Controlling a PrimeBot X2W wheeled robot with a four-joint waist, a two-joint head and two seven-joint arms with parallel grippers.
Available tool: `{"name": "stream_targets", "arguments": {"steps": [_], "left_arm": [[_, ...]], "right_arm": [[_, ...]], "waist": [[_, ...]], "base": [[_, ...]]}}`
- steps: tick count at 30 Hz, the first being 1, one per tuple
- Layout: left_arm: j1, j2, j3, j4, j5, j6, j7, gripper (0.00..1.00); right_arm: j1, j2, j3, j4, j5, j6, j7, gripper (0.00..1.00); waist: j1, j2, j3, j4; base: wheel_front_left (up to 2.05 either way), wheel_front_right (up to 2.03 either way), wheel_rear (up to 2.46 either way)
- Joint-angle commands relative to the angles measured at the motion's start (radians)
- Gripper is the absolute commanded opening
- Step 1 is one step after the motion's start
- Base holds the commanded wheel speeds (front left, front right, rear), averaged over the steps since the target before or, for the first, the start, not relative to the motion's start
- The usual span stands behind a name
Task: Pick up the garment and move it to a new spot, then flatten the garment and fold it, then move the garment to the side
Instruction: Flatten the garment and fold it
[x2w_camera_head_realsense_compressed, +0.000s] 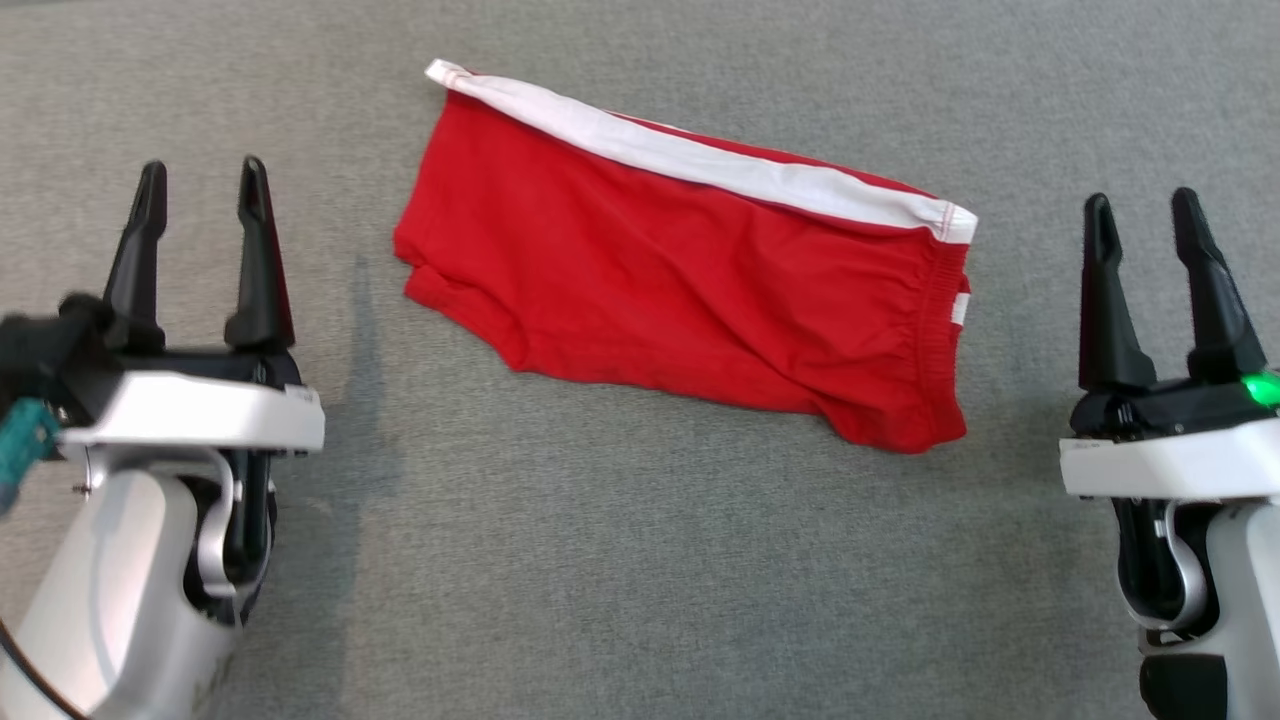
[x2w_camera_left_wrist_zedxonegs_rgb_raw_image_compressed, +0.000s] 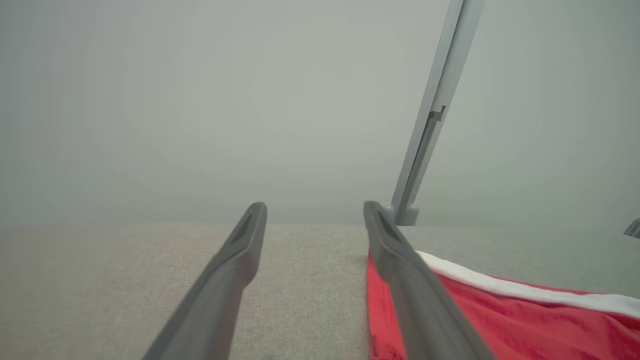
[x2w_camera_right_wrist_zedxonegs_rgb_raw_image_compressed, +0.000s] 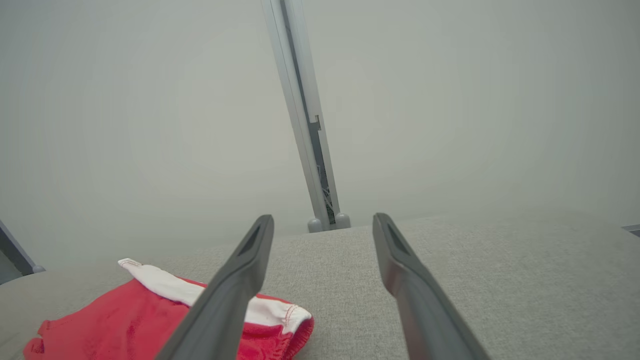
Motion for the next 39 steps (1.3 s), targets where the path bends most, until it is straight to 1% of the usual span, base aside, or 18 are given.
{"name": "stream_targets", "arguments": {"steps": [1, 3, 7, 14, 18, 30, 34, 39], "left_arm": [[0.043, 0.004, 0.01, -0.053, 0.033, 0.023, -0.005, 1.0], [0.088, 0.002, 0.017, -0.104, 0.06, 0.043, -0.006, 1.0], [0.165, -0.006, 0.007, -0.177, 0.11, 0.074, -0.006, 1.0], [0.249, 0.005, -0.015, -0.217, 0.138, 0.093, -0.002, 1.0], [0.269, 0.012, -0.023, -0.216, 0.134, 0.09, 0.009, 1.0], [0.237, 0.021, -0.041, -0.216, 0.141, 0.088, 0.032, 1.0], [0.202, 0.027, -0.052, -0.205, 0.138, 0.072, 0.051, 1.0], [0.111, 0.025, -0.082, -0.161, 0.13, 0.029, 0.099, 1.0]], "right_arm": [[0.029, 0.007, -0.025, -0.024, -0.054, 0.0, -0.002, 1.0], [0.053, 0.011, -0.045, -0.039, -0.103, 0.0, -0.002, 1.0], [0.105, 0.016, -0.074, -0.053, -0.162, 0.0, -0.002, 1.0], [0.184, 0.025, -0.099, -0.043, -0.198, 0.0, -0.002, 1.0], [0.198, 0.032, -0.109, -0.038, -0.199, 0.0, -0.002, 1.0], [0.198, 0.039, -0.117, -0.035, -0.204, 0.0, -0.002, 1.0], [0.189, 0.041, -0.113, -0.035, -0.204, 0.0, 0.0, 1.0], [0.174, 0.045, -0.109, -0.033, -0.202, 0.0, 0.001, 1.0]], "waist": [[0.0, 0.0, -0.022, 0.024], [0.0, 0.0, -0.034, 0.035], [0.0, 0.0, -0.062, 0.049], [0.0, 0.0, -0.113, 0.052], [0.0, 0.0, -0.122, 0.052], [0.0, 0.0, -0.12, 0.057], [0.0, 0.0, -0.112, 0.048], [0.0, 0.0, -0.092, 0.028]], "base": [[0.0, 0.0, 0.0], [0.0, 0.0, 0.0], [0.0, 0.0, 0.0], [0.0, 0.0, 0.0], [0.0, 0.0, 0.0], [0.0, 0.0, 0.0], [0.0, 0.0, 0.0], [0.0, 0.0, 0.0]]}}
